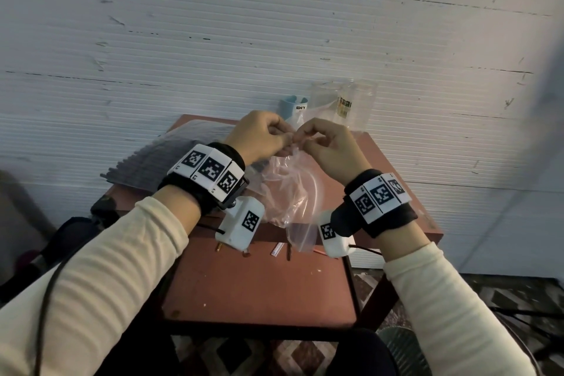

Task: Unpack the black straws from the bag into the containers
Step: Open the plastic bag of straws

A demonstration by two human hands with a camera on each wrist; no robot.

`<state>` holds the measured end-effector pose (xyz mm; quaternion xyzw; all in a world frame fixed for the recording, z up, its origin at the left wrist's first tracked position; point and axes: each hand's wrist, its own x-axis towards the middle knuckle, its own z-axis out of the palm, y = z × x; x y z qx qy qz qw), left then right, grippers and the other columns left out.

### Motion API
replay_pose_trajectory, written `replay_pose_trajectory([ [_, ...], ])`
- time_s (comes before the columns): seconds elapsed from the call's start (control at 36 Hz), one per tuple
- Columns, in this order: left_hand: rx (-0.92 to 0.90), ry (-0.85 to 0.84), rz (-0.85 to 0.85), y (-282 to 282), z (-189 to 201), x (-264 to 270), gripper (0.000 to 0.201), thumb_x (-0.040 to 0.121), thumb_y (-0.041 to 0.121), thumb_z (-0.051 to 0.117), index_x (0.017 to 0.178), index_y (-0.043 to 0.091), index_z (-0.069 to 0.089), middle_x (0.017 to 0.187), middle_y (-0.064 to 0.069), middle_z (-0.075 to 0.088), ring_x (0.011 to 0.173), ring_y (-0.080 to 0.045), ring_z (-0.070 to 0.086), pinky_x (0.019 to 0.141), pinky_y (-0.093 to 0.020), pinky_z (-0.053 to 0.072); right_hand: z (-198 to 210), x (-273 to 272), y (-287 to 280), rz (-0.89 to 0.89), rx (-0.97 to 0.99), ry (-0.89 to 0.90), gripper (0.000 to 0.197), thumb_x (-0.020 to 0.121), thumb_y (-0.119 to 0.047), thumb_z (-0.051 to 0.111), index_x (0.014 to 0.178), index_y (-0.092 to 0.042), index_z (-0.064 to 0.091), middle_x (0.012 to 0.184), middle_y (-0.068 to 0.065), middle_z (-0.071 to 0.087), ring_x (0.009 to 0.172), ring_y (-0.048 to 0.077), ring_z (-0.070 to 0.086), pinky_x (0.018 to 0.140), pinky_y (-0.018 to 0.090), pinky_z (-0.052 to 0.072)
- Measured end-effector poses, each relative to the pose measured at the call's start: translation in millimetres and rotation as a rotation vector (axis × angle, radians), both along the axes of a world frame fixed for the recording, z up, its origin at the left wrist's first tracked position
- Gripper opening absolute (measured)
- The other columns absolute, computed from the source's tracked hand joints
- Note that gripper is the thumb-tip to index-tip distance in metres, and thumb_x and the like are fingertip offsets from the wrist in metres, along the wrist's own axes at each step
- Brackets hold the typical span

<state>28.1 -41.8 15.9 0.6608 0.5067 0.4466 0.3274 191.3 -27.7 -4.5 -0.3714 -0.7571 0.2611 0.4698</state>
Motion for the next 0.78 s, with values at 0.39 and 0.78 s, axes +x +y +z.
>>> replay_pose_trajectory([
  [0.39, -0.04, -0.019, 0.004, -2.3, -8.5, -2.1, 0.014, 0.09, 0.0, 0.064, 0.083, 0.013, 0.062, 0.078, -0.008, 0.071, 0.066, -0.012, 0.071, 0.068, -0.023, 0.059, -8.9, -3.0, 0.0, -0.049, -0.005, 0.015, 0.029, 0.079, 0.003, 0.055, 0.076, -0.022, 0.071, 0.077, -0.008, 0.069, 0.073, 0.014, 0.063, 0.074, 0.036, 0.054],
  [0.78, 0.083, 0.063, 0.128, 1.2, -14.0, -20.2, 0.027, 0.096, 0.002, 0.05, 0.083, 0.025, 0.057, 0.083, 0.007, 0.064, 0.079, -0.008, 0.061, 0.075, -0.021, 0.05, -10.3, 7.3, -3.0, -0.002, -0.14, 0.269, 0.031, 0.091, 0.009, 0.046, 0.082, -0.01, 0.069, 0.096, 0.01, 0.065, 0.084, 0.015, 0.068, 0.076, 0.024, 0.056],
])
